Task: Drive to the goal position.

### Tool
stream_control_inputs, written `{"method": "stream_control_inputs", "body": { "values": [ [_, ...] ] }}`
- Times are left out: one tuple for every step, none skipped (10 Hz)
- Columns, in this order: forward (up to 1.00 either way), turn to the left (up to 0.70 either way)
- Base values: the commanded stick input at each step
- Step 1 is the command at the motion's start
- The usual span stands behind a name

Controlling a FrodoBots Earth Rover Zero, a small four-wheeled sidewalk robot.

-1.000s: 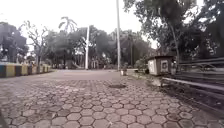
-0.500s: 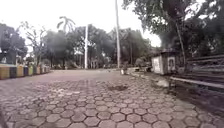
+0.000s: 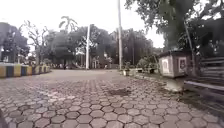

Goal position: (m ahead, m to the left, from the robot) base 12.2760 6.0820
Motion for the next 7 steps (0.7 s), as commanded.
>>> {"method": "stream_control_inputs", "body": {
  "values": [
    [0.69,0.0],
    [0.69,0.0],
    [0.7,0.0],
    [0.7,0.0],
    [0.7,0.0],
    [0.7,0.0],
    [0.7,0.0]
  ]
}}
